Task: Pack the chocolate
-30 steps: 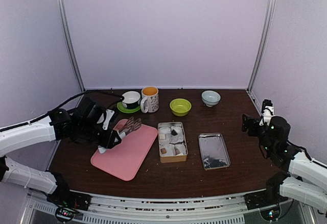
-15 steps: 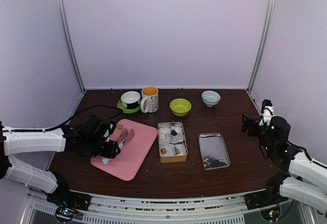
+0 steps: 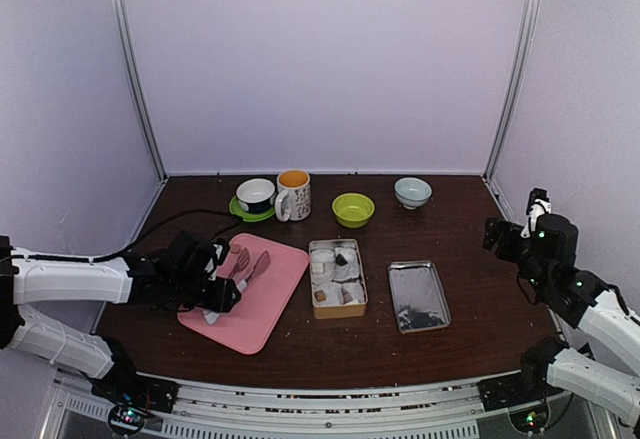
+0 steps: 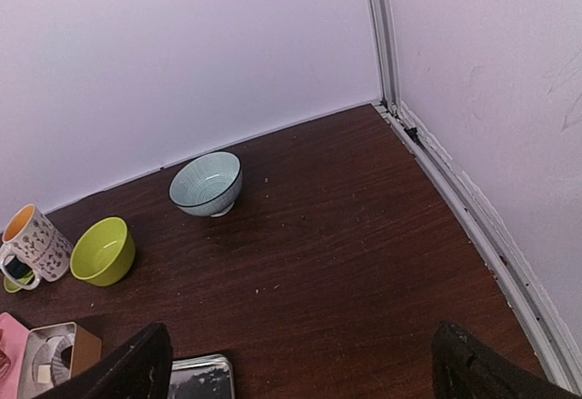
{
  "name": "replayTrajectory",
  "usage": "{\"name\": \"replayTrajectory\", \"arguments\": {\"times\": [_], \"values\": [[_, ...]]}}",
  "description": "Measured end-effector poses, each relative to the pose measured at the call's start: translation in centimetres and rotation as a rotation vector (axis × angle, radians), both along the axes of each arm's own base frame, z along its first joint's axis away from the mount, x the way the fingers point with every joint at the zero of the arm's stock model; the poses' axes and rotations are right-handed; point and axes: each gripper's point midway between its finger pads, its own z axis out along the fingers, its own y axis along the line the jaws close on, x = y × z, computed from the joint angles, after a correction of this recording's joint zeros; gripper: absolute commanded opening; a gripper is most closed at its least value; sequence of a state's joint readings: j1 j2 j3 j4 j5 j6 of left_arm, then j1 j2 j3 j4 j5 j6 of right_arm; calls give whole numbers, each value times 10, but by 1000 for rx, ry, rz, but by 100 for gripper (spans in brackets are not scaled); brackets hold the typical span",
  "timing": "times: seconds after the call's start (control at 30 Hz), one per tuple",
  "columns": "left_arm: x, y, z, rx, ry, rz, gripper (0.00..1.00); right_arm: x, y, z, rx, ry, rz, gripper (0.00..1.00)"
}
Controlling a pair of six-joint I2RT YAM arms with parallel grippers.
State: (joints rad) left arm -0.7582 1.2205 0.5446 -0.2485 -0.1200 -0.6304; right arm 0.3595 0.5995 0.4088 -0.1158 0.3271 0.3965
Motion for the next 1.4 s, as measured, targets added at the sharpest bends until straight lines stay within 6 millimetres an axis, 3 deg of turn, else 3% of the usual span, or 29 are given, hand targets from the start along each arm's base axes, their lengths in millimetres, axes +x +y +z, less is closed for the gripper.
{"name": "replayTrajectory", "arguments": {"times": [0.2,0.37,0.43,0.6,0.77,1.0,1.17,1.27,1.4], "values": [[1,-1,6,-23,-29,-4,50,-2,7,6,8,62,38,100],[3,-3,15,-50,-61,-8,56,0,19,-10,11,172,89,100],[3,-3,18,-59,-71,-10,58,2,24,-18,9,225,110,96],[1,-2,28,-88,-104,-19,61,3,48,-44,26,365,222,86],[0,-2,52,-145,-183,-32,70,-3,76,-65,26,462,327,78],[-2,3,83,-202,-284,-40,97,-16,113,-93,-6,568,432,72],[-2,10,87,-207,-313,-11,98,-18,139,-103,-38,618,471,65],[-2,13,84,-201,-312,-1,98,-14,154,-106,-59,633,481,51],[-1,14,83,-194,-315,7,98,-11,167,-112,-66,654,485,50]]}}
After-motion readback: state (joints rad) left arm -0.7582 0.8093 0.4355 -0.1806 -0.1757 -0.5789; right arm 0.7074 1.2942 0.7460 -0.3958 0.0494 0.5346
